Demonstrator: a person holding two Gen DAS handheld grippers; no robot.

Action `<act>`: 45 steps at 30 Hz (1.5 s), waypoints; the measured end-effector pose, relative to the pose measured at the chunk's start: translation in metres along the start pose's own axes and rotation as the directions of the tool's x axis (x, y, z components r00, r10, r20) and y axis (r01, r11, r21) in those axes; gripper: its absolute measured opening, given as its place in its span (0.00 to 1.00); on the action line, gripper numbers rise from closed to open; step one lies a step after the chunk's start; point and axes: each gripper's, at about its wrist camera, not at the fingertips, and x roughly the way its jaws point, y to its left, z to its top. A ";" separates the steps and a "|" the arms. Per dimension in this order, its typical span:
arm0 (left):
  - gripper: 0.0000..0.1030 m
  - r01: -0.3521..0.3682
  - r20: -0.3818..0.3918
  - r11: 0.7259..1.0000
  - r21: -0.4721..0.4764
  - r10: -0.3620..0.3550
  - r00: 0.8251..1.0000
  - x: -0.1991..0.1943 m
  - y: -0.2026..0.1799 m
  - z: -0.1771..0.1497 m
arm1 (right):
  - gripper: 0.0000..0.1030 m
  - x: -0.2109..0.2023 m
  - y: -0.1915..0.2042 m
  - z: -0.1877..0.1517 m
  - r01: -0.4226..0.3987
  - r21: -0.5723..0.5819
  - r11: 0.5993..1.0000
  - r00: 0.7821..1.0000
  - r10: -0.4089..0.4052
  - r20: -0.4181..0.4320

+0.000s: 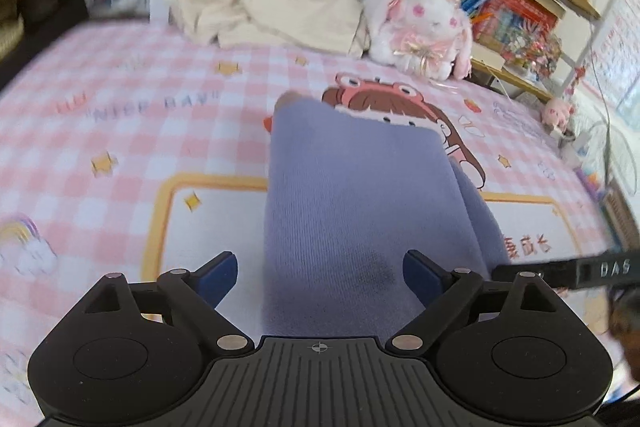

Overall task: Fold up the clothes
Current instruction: 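Lift the sweater end with both grippers and fold it over toward the collar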

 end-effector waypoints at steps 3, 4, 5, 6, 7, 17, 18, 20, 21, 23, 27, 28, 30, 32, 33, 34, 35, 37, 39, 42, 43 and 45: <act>0.89 0.045 -0.048 0.996 -0.071 -0.048 0.998 0.012 0.009 0.001 | 0.64 0.005 -0.011 -0.002 -0.050 0.102 0.994 0.999 0.052 -0.016; 0.88 0.054 -0.062 0.995 -0.084 -0.059 0.996 0.016 0.011 0.001 | 0.65 0.006 -0.015 -0.002 -0.067 0.138 0.988 0.997 0.070 -0.017; 0.88 0.064 -0.075 0.993 -0.097 -0.071 0.995 0.020 0.013 0.001 | 0.64 0.008 -0.016 -0.002 -0.081 0.164 0.983 0.996 0.085 -0.017; 0.88 0.079 -0.086 0.990 -0.114 -0.089 0.992 0.024 0.015 0.001 | 0.64 0.008 -0.017 -0.002 -0.092 0.182 0.979 0.995 0.097 -0.018; 0.88 0.094 -0.095 0.987 -0.132 -0.107 0.990 0.027 0.017 0.002 | 0.64 0.009 -0.016 -0.002 -0.100 0.194 0.976 0.994 0.105 -0.018; 0.64 0.126 -0.079 0.986 -0.105 -0.134 0.988 0.030 0.013 0.003 | 0.23 0.007 0.015 -0.007 -0.055 0.046 0.997 0.995 0.051 0.087; 0.60 0.120 -0.068 0.990 -0.079 -0.125 0.990 0.027 0.009 0.003 | 0.21 0.002 0.020 -0.008 -0.044 0.007 0.999 0.991 0.043 0.126; 0.59 0.108 -0.046 0.994 -0.031 -0.110 0.993 0.021 0.003 0.004 | 0.20 -0.003 0.031 -0.011 -0.002 -0.083 0.997 0.986 0.016 0.167; 0.58 0.113 -0.054 0.993 -0.031 -0.115 0.992 0.023 0.004 0.005 | 0.19 -0.004 0.036 -0.013 0.023 -0.129 0.991 0.983 0.002 0.184; 0.59 0.123 -0.070 0.992 -0.031 -0.125 0.990 0.025 0.007 0.007 | 0.19 -0.001 0.040 -0.015 0.055 -0.160 0.986 0.986 -0.028 0.165; 0.65 0.142 -0.102 0.989 -0.031 -0.145 0.984 0.030 0.013 0.011 | 0.29 0.004 0.030 -0.012 0.046 -0.096 0.994 0.993 -0.036 0.111; 0.67 0.148 -0.110 0.988 -0.034 -0.151 0.982 0.031 0.014 0.012 | 0.31 0.005 0.025 -0.010 0.033 -0.056 0.998 0.995 -0.028 0.093; 0.68 0.176 -0.128 0.982 -0.070 -0.184 0.975 0.037 0.022 0.014 | 0.42 0.007 0.017 -0.007 0.014 0.015 1.000 0.998 -0.015 0.067; 0.68 0.199 -0.145 0.975 -0.099 -0.212 0.966 0.041 0.027 0.015 | 0.43 0.008 0.008 -0.007 -0.011 0.087 0.996 0.999 0.007 0.044; 0.69 0.210 -0.153 0.971 -0.111 -0.225 0.962 0.043 0.030 0.016 | 0.44 0.009 0.004 -0.007 -0.025 0.123 0.992 0.999 0.021 0.035; 0.69 0.220 -0.161 0.968 -0.123 -0.238 0.958 0.045 0.032 0.016 | 0.45 0.010 0.000 -0.007 -0.039 0.159 0.986 0.999 0.035 0.026; 0.69 0.227 -0.163 0.964 -0.136 -0.248 0.955 0.047 0.033 0.016 | 0.45 0.011 -0.003 -0.007 -0.053 0.190 0.980 0.999 0.050 0.019; 0.68 0.243 -0.156 0.959 -0.149 -0.265 0.952 0.049 0.035 0.015 | 0.45 0.013 -0.006 -0.008 -0.080 0.227 0.971 0.997 0.079 0.012; 0.66 0.248 -0.150 0.959 -0.136 -0.267 0.952 0.049 0.033 0.015 | 0.43 0.016 -0.006 -0.007 -0.102 0.239 0.966 0.995 0.101 0.017; 0.60 0.239 -0.143 0.966 -0.102 -0.252 0.957 0.047 0.029 0.014 | 0.34 0.017 0.003 -0.006 -0.093 0.199 0.976 0.996 0.091 0.021; 0.56 0.232 -0.136 0.970 -0.076 -0.240 0.961 0.044 0.026 0.014 | 0.31 0.016 0.007 -0.006 -0.087 0.170 0.982 0.996 0.083 0.029; 0.52 0.205 -0.113 0.979 0.015 -0.202 0.973 0.035 0.013 0.013 | 0.23 0.009 0.019 -0.008 -0.058 0.069 0.996 0.996 0.054 0.069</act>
